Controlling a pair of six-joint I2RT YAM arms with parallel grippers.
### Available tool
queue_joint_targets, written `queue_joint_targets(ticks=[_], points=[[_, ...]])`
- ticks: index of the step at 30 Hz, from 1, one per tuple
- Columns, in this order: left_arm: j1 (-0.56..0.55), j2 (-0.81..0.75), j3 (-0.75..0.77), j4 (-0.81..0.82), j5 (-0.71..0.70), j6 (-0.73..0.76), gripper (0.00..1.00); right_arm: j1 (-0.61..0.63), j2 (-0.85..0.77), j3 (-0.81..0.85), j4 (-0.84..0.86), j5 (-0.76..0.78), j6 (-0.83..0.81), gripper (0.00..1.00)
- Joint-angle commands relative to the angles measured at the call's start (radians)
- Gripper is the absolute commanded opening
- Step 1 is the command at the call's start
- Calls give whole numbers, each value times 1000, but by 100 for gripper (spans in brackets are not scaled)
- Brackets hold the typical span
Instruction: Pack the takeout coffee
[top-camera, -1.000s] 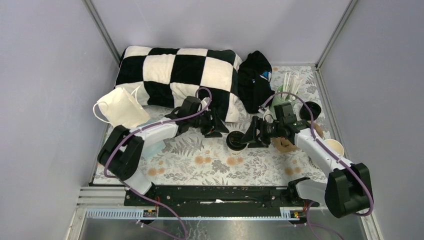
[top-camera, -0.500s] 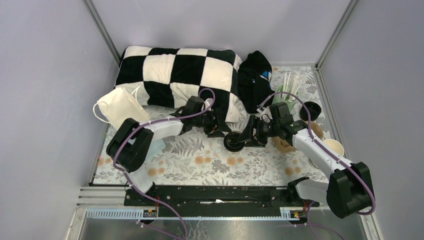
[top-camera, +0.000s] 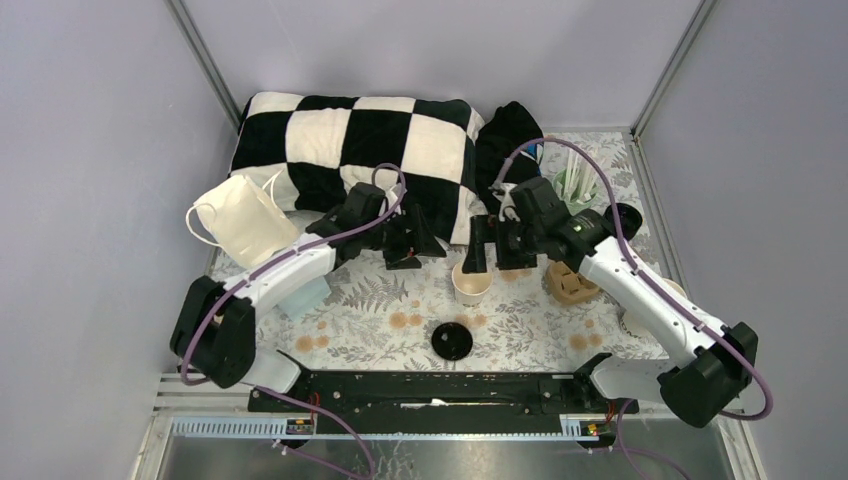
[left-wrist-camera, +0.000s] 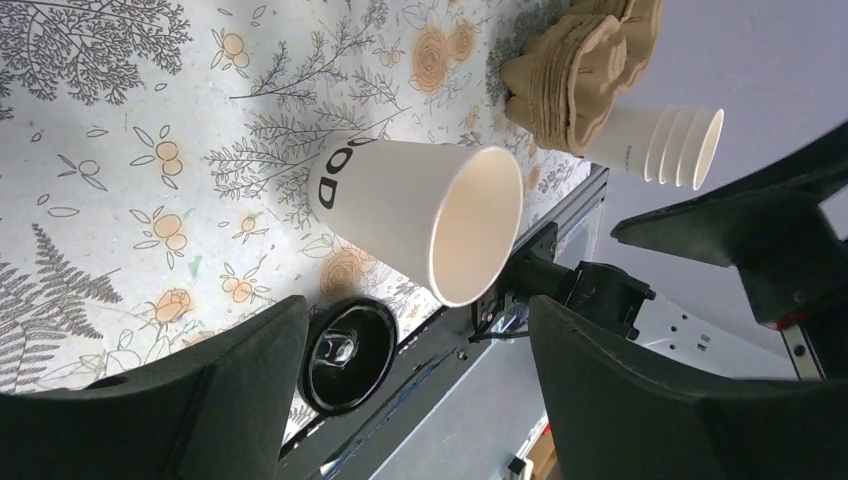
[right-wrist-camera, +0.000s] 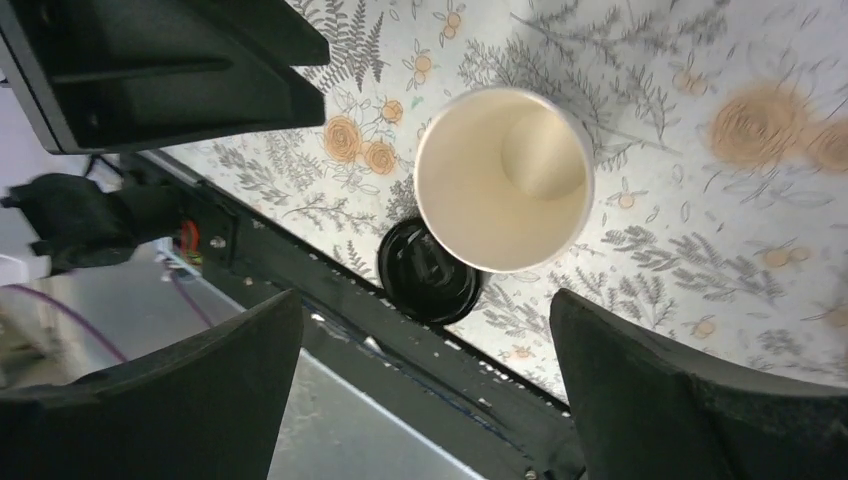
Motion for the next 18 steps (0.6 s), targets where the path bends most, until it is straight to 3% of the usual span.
queue_joint_targets(ticks=[1,5,10,12,15,18], points=[[12,-68,-17,-73,-48,50,85,114,55,126,-183,298,-86,99],[17,-123,-41,-164,-104,111,85,272,96,156,-208,414,-94,98],[1,-196,-93,-217,-113,118,76,326,53,35,-102,272,12,95],[-82,-194,-92,-253,-144,140,74,325,6,-20,-53,291,51,96],[-227,-166,-89,-331,-247,154,59,312,-27,-30,-72,360,67,97],[-345,-134,-89,-364,-309,172,57,271,-52,-48,-76,376,66,98]])
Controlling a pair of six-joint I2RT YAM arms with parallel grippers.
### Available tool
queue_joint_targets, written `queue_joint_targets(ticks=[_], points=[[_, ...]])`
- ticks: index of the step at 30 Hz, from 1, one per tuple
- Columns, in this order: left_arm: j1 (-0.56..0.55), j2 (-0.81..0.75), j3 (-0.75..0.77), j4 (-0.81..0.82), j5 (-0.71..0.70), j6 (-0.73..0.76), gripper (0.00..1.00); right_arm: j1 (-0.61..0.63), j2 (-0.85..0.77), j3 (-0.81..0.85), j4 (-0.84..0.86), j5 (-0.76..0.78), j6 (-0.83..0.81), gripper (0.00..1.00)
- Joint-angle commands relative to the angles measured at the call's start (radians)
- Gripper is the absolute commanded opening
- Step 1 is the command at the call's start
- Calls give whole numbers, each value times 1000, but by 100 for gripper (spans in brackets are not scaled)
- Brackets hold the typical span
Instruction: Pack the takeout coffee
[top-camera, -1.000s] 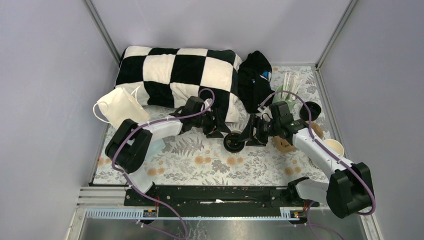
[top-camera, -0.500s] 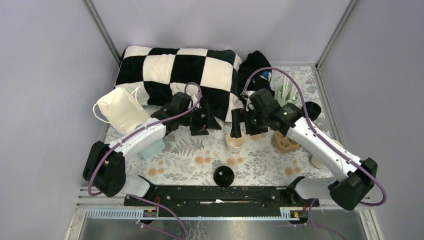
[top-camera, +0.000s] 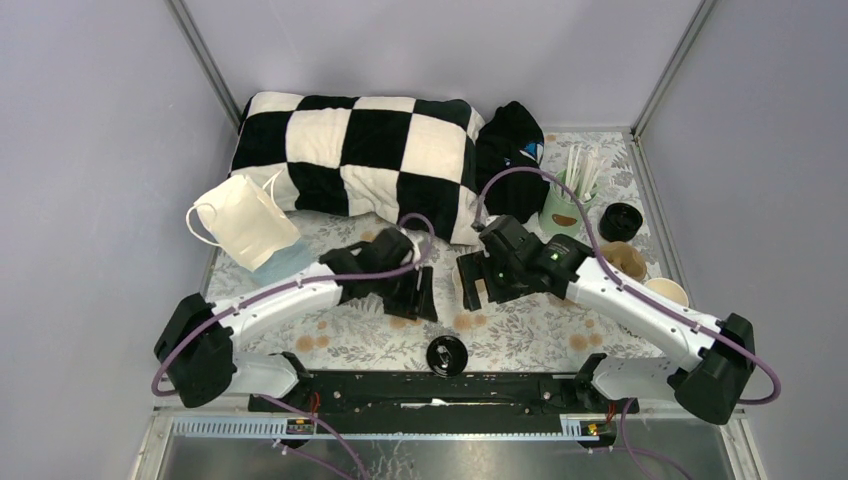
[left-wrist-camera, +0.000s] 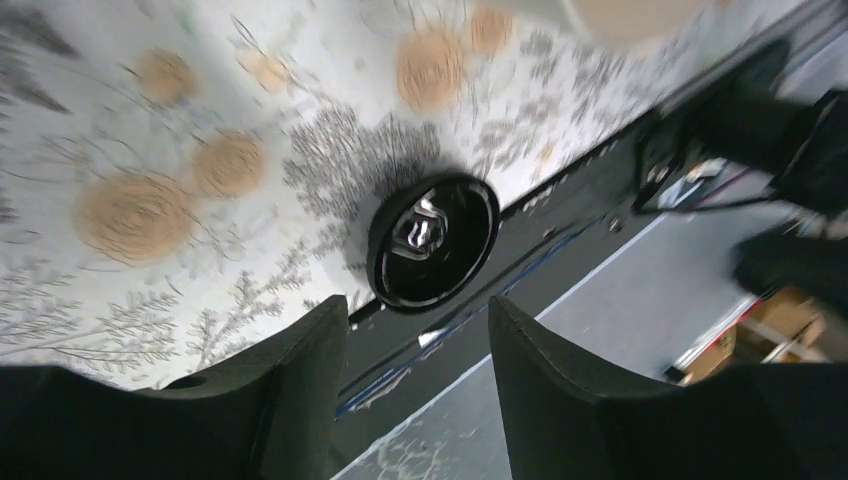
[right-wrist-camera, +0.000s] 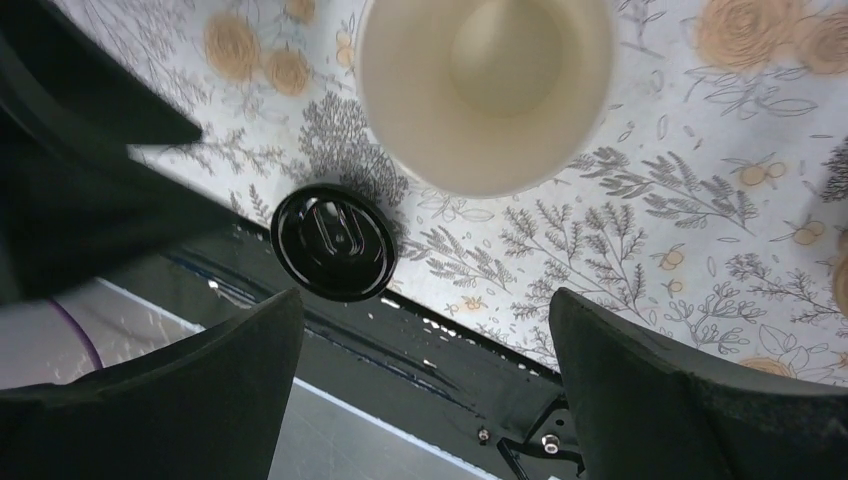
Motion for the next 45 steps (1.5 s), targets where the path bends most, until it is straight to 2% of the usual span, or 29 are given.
queue_joint_targets(ticks=[1,7,14,19,25,28,30,33,36,38,40,42,43,45], points=[[-143,40,-1,-75,-117,41,57,-62,-73,-17,31,52,35,98],[-242,175,66,-67,-143,44,55,-119,-156,-58,43,25,26,99],[-322,325,141,-82,-249,50,46,-119,-182,-41,31,19,26,98],[-325,337,125,-100,-317,37,29,-119,-196,-38,33,20,30,98],[-324,307,112,-93,-350,34,23,-119,-201,-40,44,16,32,98],[-313,323,76,-51,-323,26,16,-119,-198,-31,50,17,32,98],[-293,307,57,-39,-289,13,13,-119,-193,-13,47,19,30,98],[-237,179,46,-50,-224,-5,13,-119,-187,30,28,15,30,98],[-82,-32,41,-32,-50,-27,13,-121,-177,91,33,-86,46,99],[93,-145,27,37,143,-72,13,-121,-164,139,64,-174,83,99],[263,-221,12,192,379,-177,13,-123,-160,180,161,-300,150,99],[369,-267,-23,508,565,-404,13,-126,-170,196,337,-427,257,100],[397,-276,-52,726,614,-602,13,-128,-178,199,439,-470,318,100],[420,-263,-74,1117,640,-868,13,-130,-177,217,602,-507,422,100]])
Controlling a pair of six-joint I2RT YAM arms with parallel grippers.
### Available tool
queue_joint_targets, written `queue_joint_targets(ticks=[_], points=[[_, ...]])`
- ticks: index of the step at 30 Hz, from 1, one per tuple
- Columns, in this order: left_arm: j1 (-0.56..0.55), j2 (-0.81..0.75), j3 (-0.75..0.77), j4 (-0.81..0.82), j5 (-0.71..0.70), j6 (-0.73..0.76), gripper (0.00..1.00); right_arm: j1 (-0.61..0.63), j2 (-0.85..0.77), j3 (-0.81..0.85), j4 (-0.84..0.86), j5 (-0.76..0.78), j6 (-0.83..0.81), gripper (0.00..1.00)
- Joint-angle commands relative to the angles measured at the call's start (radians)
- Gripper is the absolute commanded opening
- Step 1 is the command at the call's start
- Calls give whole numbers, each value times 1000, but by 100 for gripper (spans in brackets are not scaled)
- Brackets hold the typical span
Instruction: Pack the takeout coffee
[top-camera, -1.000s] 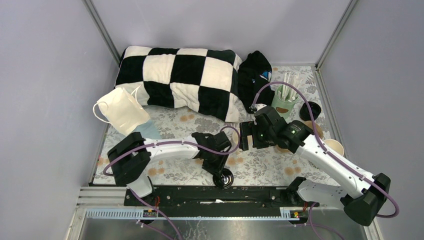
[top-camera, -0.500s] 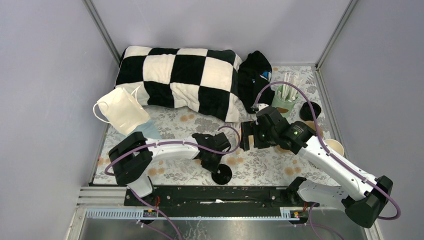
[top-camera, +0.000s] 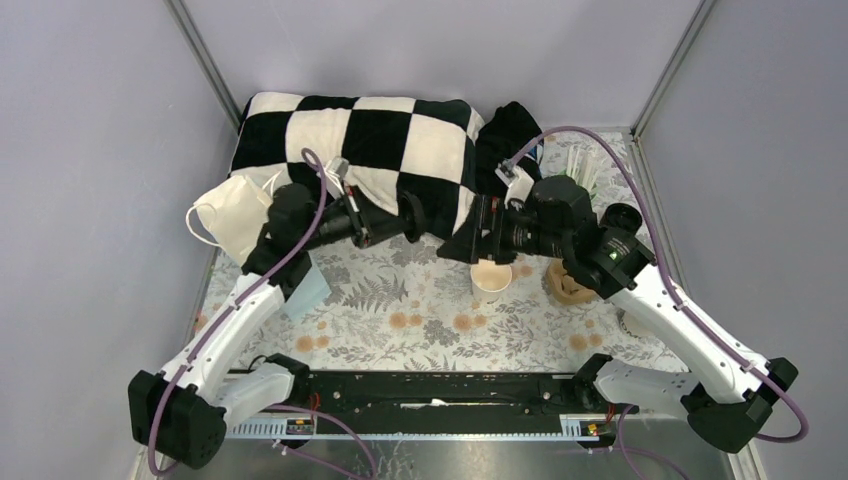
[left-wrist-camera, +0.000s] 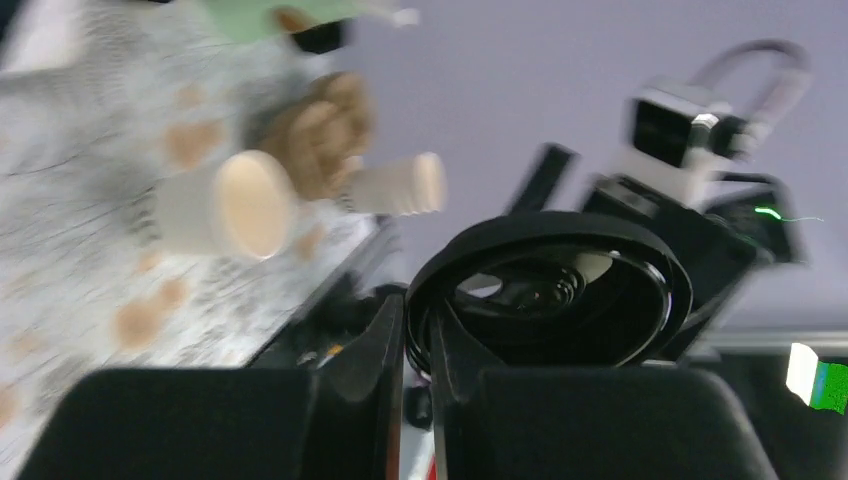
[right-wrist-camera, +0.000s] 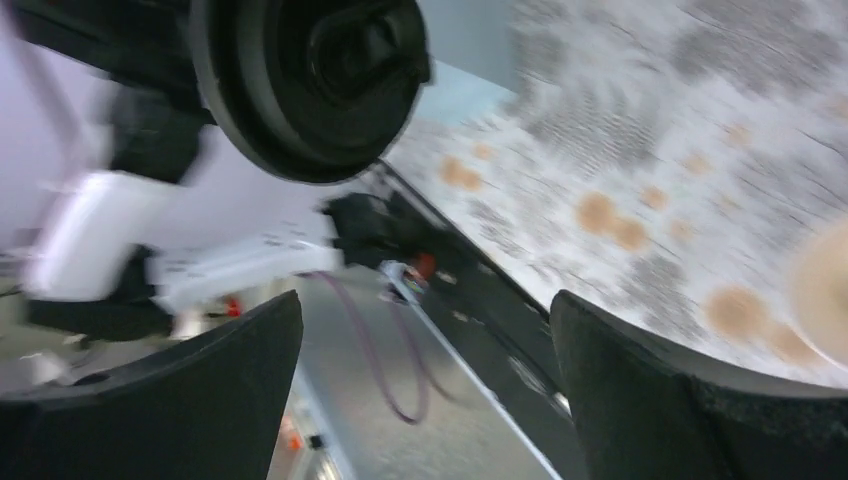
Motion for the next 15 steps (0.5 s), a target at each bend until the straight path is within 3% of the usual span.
queue_joint_targets(ticks=[1,3,5,8,15], points=[[49,28,-57,914,321,-640,13,-9,-4,92,423,-214,257,100],[48,71,-42,1160,302,-797,14,-10,44,136,504,-238,312,100],[48,108,-22,1293,292,-881,14,-8,87,160,615,-295,377,100],[48,131,10,1269,325,-874,14,-8,136,213,651,-300,374,100],[48,118,11,1169,347,-815,15,-8,193,335,436,-255,251,100]])
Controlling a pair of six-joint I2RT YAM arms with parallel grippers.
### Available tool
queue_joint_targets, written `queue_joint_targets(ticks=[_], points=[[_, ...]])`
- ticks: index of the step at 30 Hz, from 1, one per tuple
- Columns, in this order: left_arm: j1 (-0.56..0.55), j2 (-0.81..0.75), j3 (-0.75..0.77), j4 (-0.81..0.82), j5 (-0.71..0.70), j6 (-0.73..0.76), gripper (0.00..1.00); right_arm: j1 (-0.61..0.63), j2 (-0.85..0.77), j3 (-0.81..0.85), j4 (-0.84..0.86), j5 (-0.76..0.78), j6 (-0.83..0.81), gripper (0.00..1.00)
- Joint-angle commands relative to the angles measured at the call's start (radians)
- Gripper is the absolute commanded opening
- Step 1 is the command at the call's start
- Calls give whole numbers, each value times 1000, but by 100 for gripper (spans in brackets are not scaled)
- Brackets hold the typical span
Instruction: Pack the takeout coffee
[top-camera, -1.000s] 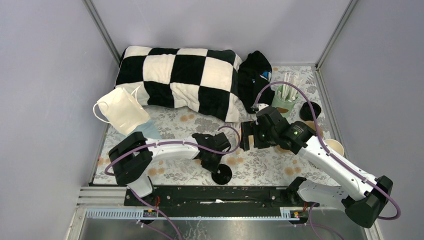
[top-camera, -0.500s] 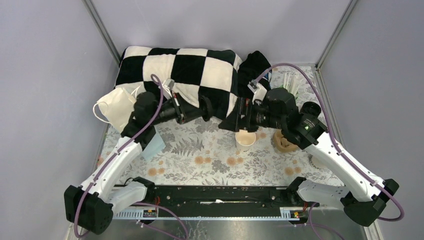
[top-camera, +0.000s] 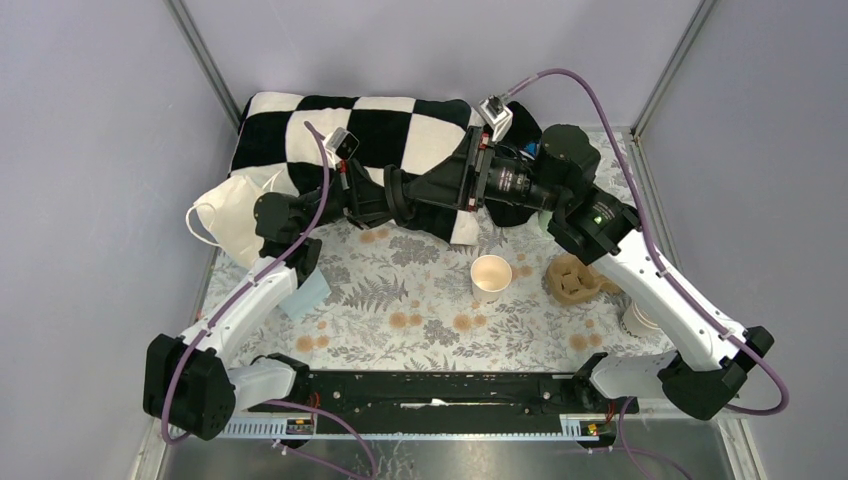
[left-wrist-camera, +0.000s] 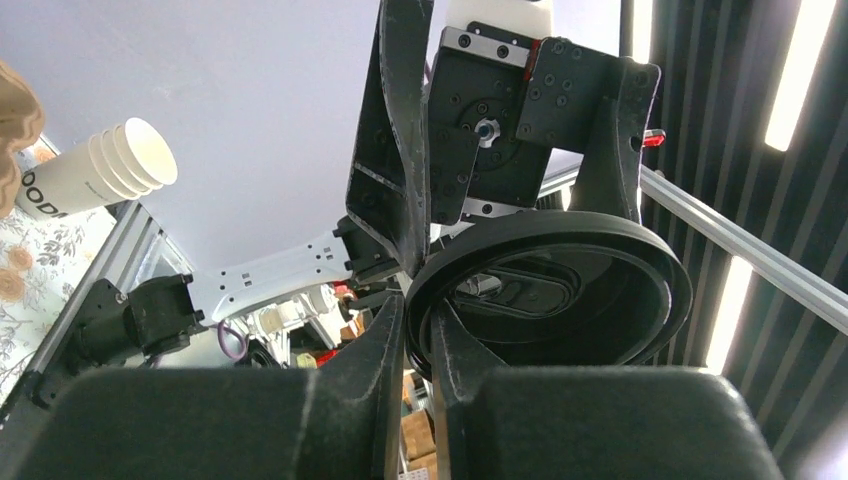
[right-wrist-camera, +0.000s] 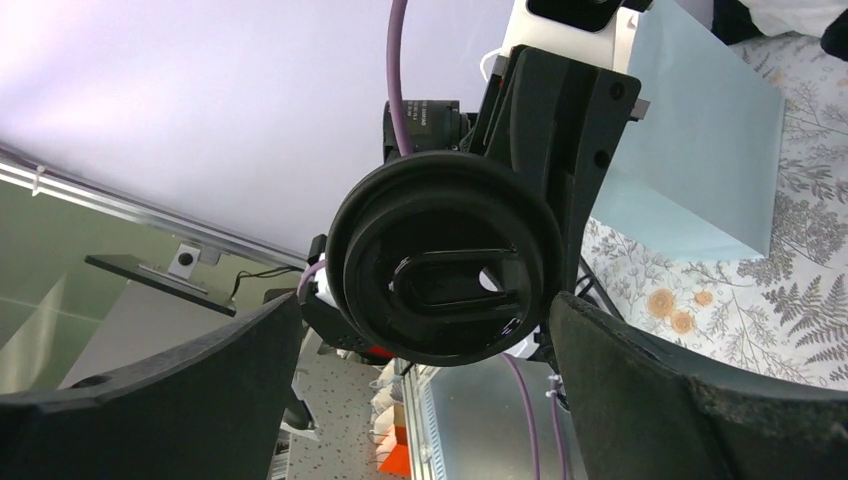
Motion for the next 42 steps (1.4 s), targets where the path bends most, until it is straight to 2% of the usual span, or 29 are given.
queue_joint_targets(ticks=[1,7,10,13,21,24,30,32,33,34,35,36,40,42], points=[[4,-19,41,22,48,6,15,-4,5,66,-66,-4,-56,100],[3,-31,35,-72,43,67,14,-1,36,83,-70,-26,-69,100],[3,-36,42,-144,37,114,14,4,59,125,-128,-16,-106,100],[3,-36,41,-153,37,118,14,6,60,111,-112,-13,-99,100],[3,-40,42,-187,35,142,14,6,72,104,-99,-12,-89,87],[3,-43,41,-196,34,148,14,6,78,102,-99,-14,-87,78],[3,-47,39,-206,32,152,14,6,73,84,-88,-8,-75,72],[5,-52,41,-222,31,163,18,6,66,84,-107,12,-83,72],[5,-60,43,-243,30,179,26,6,61,82,-129,28,-88,72],[9,-67,50,-316,26,214,35,6,54,81,-155,49,-96,71],[11,-77,64,-423,22,270,49,6,46,82,-189,81,-111,70],[17,-87,90,-559,16,359,57,6,40,87,-236,109,-132,70],[53,-92,206,-1220,-85,747,76,6,9,118,-528,287,-279,70],[75,-80,224,-1429,-178,863,84,6,10,145,-727,428,-371,69]])
